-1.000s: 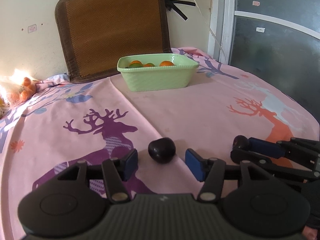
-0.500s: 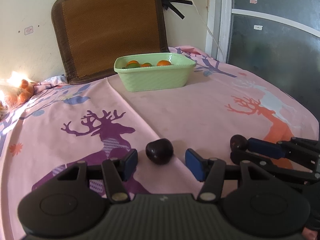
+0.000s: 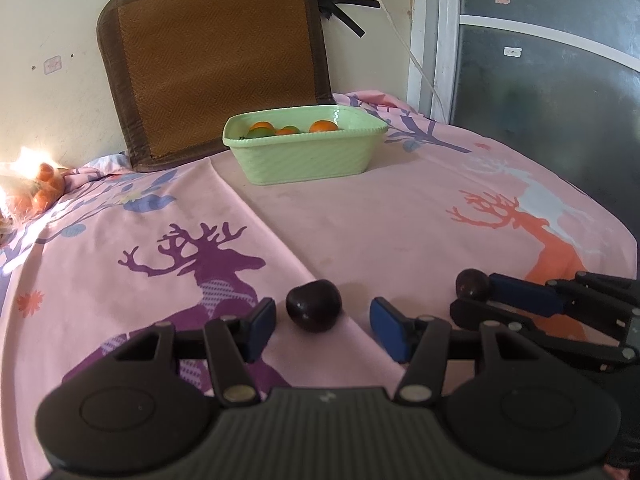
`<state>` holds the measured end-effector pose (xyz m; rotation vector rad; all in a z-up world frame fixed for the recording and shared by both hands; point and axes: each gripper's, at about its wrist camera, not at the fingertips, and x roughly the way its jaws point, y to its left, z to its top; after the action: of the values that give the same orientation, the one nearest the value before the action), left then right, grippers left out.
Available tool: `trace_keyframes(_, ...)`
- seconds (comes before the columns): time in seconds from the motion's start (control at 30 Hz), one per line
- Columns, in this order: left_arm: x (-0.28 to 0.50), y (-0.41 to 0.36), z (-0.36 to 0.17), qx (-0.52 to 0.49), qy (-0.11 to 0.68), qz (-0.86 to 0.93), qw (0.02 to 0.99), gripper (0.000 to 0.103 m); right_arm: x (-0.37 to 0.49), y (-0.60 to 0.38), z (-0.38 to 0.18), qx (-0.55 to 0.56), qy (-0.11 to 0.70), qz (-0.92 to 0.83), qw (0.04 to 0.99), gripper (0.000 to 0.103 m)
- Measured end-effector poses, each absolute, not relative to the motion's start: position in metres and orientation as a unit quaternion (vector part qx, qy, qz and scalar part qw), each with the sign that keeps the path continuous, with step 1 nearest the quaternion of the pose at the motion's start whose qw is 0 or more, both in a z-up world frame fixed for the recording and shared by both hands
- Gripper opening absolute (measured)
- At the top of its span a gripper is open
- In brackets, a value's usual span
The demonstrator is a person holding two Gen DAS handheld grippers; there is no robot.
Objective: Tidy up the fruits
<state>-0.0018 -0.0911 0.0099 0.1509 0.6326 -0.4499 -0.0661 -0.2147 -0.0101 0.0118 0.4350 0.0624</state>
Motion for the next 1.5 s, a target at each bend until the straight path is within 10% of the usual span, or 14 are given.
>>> trace_keyframes(0.5, 0.002, -0.089, 0.01, 0.062, 0.306, -0.22, 0.924, 0.032, -0.064, -0.213, -0.012, -0.001, 0.207, 0.03, 0.978, 0.031)
trace_keyframes(1.5, 0.11, -0.09, 0.09, 0.021, 0.259, -0.23, 0.938, 0.031, 0.018, -0.239, 0.046, 0.018, 0.126, 0.049, 0.991, 0.027)
